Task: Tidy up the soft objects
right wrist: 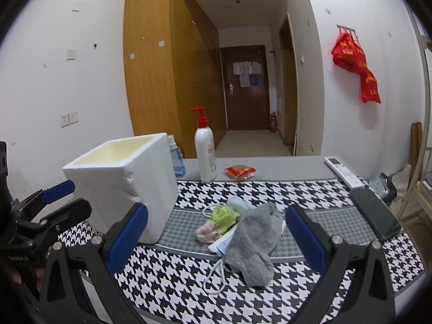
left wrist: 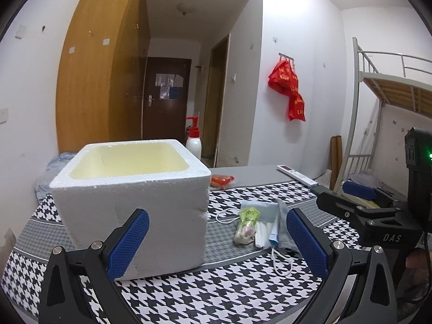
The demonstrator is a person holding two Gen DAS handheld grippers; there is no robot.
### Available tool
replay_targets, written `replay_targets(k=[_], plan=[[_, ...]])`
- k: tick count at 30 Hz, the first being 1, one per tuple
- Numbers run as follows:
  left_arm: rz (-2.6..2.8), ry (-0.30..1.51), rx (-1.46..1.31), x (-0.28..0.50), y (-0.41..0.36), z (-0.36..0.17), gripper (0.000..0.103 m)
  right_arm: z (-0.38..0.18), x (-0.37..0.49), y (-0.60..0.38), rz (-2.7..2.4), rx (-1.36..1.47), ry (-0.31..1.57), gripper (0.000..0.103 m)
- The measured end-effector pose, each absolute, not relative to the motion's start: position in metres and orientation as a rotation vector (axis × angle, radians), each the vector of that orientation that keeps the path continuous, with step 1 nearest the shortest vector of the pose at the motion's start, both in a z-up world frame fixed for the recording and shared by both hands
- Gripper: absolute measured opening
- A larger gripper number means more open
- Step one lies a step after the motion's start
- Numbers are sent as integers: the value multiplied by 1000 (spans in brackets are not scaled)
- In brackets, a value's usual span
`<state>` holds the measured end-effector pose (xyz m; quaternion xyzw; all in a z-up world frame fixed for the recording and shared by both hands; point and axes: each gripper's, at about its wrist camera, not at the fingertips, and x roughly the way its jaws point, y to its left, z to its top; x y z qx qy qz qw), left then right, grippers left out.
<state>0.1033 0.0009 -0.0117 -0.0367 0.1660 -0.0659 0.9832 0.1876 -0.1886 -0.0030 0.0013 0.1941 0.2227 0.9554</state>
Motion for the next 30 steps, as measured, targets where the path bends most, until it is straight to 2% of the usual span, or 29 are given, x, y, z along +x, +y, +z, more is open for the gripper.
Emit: replay_targets(k=[30], plan=[[-311, 453, -26, 136, -48, -28, 102, -37, 186, -237, 303, 38, 493, 103]])
